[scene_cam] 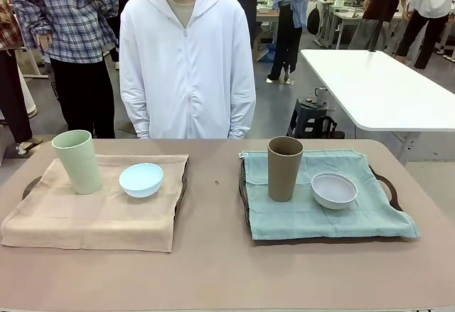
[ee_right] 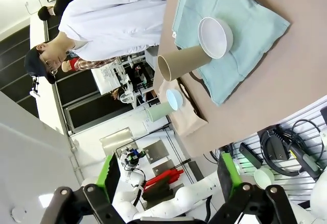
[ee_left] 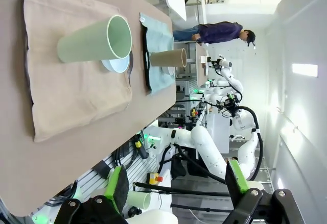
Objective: Set up a tray with a mat and arrange the tableware.
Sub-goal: Place the Picnic Bowl and Reusable plastic cup back onto the Handle tray in front of the human's position.
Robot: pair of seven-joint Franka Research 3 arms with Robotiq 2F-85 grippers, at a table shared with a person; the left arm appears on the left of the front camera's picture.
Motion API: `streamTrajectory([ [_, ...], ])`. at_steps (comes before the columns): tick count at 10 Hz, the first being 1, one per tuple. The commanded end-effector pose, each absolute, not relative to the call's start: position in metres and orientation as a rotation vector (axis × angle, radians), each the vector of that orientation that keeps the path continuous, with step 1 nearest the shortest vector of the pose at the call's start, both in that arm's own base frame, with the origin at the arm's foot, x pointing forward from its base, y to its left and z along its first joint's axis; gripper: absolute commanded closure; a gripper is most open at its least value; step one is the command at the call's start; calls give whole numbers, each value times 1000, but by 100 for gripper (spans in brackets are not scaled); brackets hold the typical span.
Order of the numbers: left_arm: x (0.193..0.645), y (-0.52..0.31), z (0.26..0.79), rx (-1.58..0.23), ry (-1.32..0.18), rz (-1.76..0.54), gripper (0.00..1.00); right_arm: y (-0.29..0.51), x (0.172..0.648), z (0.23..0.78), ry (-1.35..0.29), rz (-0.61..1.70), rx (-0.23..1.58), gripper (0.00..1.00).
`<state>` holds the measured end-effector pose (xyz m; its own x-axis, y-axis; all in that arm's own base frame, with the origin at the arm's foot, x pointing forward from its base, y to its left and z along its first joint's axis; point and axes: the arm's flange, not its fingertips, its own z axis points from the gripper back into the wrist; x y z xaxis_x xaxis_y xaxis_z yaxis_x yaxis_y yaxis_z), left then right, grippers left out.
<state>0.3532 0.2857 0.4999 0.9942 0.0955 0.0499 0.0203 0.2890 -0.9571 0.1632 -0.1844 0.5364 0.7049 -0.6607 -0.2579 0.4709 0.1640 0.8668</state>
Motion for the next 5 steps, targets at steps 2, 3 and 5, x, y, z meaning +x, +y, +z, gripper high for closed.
streamTrajectory([
  [2,352,286,500,-1278,-99,58,0,-185,165,536,-196,-803,1162,0],
  [3,352,286,500,-1278,-99,58,0,-185,165,536,-196,-803,1162,0],
  [5,352,286,500,-1278,-99,58,0,-185,165,536,-196,-803,1162,0],
])
